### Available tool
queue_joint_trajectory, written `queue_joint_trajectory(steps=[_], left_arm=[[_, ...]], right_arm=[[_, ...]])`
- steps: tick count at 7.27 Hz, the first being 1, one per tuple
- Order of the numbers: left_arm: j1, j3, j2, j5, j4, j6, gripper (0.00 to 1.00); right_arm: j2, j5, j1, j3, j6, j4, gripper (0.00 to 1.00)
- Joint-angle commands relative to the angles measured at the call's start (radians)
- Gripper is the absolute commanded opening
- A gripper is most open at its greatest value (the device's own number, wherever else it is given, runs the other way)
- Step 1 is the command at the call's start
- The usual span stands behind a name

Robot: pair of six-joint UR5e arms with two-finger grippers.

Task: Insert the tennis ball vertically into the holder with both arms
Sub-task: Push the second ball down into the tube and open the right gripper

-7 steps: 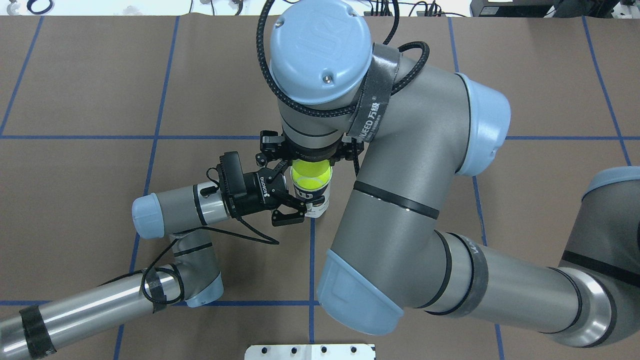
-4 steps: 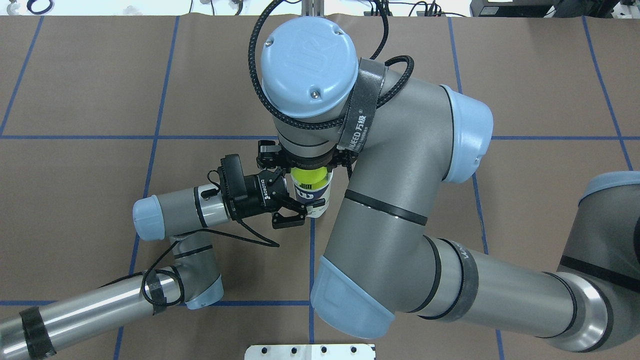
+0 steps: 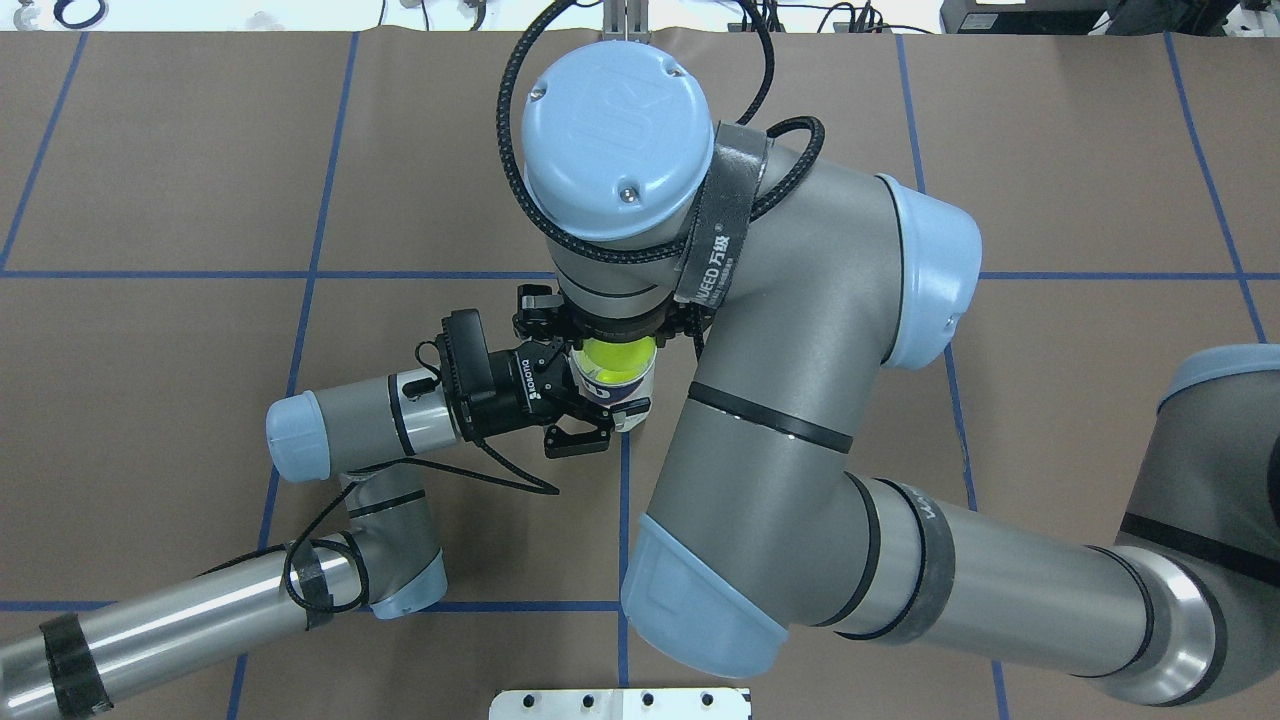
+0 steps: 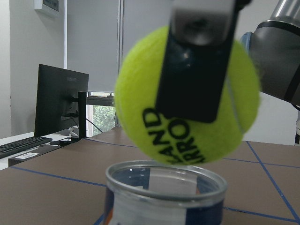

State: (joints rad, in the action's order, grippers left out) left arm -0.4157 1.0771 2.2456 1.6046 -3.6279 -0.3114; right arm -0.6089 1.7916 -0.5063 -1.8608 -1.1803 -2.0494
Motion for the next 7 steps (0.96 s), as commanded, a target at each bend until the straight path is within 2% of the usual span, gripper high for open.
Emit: queue_joint_trajectory(steps=[1,2,3,7], left_arm=[[0.0,-0.002,0.002,0.0,0.0,0.0,0.99],[0.0,-0.002,0.0,0.0,0.0,0.0,0.99],[0.0,-0.002,0.0,0.0,0.0,0.0,0.99],[0.0,-0.003,0.0,0.0,0.0,0.0,0.99]], right_arm=[[-0.005,0.0,0.0,0.0,0.001,0.0,0.39],[-0.021,-0.004,0.005,0.0,-0.001,0.032,0.87],[-0.052,-0.039,0.011,-0.001,-0.01,0.101,0.99],[-0.054,-0.038,0.018,-0.006,-0.013,0.11,0.99]])
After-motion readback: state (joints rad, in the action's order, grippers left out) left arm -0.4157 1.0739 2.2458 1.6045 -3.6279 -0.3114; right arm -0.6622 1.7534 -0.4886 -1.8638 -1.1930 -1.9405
